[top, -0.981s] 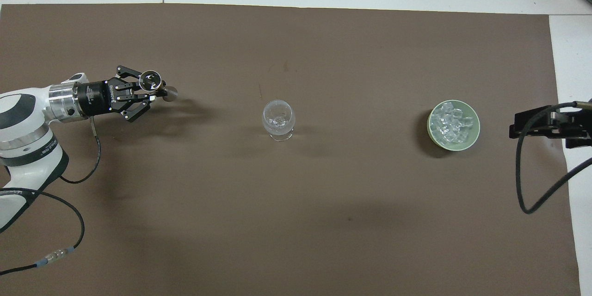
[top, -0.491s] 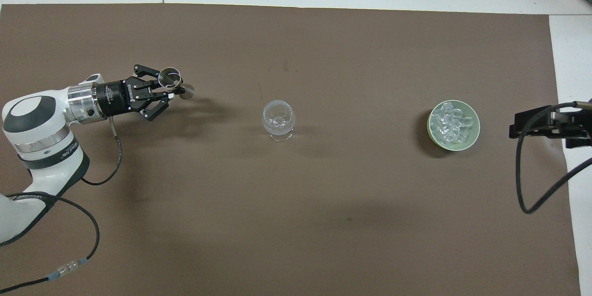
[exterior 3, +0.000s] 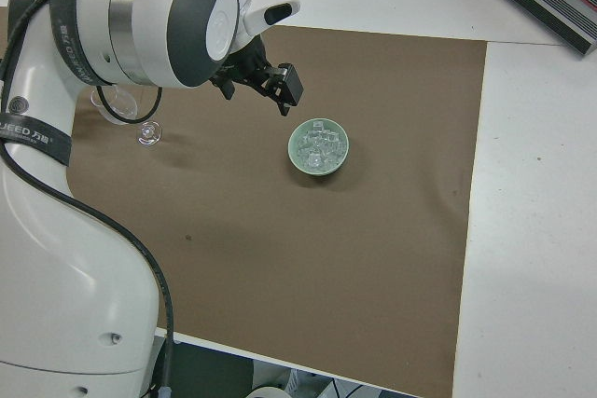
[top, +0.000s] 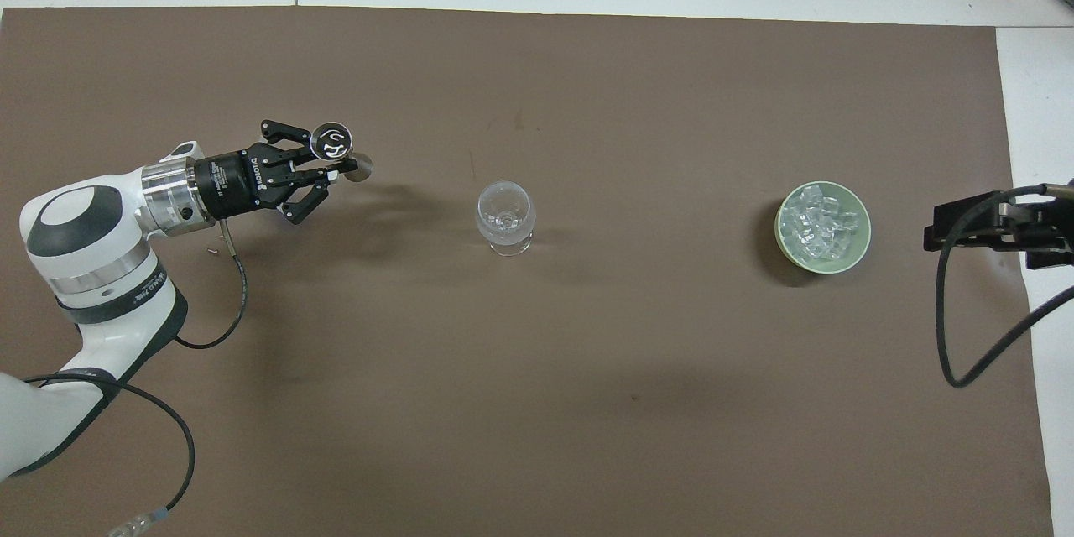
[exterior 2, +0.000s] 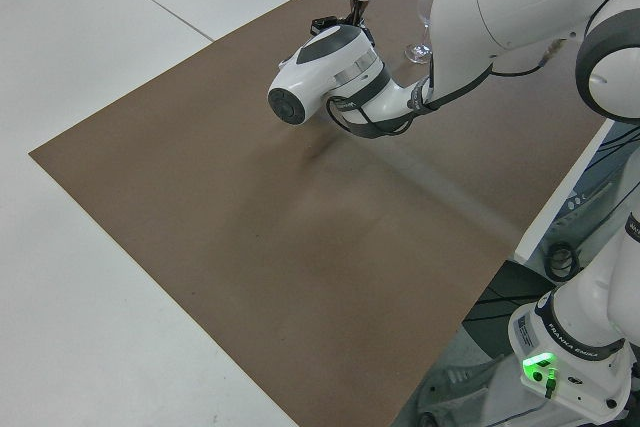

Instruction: Pour wine and add ice with both arms

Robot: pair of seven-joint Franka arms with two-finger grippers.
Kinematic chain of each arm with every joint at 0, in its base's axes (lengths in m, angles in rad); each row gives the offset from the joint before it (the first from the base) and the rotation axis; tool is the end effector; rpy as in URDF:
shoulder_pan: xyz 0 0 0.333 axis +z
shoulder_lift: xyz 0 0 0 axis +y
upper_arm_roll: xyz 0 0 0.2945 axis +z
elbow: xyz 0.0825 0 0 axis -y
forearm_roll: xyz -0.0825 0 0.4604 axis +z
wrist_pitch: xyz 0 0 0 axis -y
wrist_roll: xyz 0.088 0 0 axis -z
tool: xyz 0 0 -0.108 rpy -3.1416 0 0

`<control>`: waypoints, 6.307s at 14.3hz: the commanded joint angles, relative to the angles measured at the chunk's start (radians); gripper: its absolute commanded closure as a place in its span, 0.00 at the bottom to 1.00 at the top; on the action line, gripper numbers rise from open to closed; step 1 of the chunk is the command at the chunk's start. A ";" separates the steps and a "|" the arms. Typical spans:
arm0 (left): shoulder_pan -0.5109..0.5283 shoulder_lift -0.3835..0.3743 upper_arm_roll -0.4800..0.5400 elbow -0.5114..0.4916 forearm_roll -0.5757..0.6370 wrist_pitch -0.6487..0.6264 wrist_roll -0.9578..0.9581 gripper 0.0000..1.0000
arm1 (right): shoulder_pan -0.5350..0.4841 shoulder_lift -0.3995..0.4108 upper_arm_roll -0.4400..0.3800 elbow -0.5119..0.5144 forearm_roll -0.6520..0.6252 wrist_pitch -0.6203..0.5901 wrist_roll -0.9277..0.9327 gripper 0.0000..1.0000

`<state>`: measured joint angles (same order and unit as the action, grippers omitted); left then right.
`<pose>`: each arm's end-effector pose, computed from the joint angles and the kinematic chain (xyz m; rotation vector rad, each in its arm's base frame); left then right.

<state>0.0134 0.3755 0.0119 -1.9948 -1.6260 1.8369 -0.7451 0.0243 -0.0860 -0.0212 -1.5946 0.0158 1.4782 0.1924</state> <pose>0.6488 -0.0646 0.2257 1.1438 1.4183 -0.9320 0.5960 0.0032 0.6338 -3.1129 0.2934 0.0500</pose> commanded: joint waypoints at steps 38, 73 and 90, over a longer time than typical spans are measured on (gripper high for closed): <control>-0.334 -0.274 0.013 -0.191 -0.276 0.545 0.010 1.00 | 0.002 -0.026 -0.002 -0.031 0.007 0.022 0.012 0.00; -0.466 -0.317 0.013 -0.193 -0.292 0.739 0.171 1.00 | 0.002 -0.026 -0.002 -0.031 0.007 0.022 0.012 0.00; -0.503 -0.326 0.011 -0.188 -0.292 0.814 0.254 1.00 | 0.002 -0.026 -0.002 -0.031 0.007 0.022 0.012 0.00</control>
<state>-0.4588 0.0812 0.0099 -2.1581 -1.8896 2.6217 -0.5198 0.0243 -0.0860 -0.0212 -1.5946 0.0159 1.4782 0.1924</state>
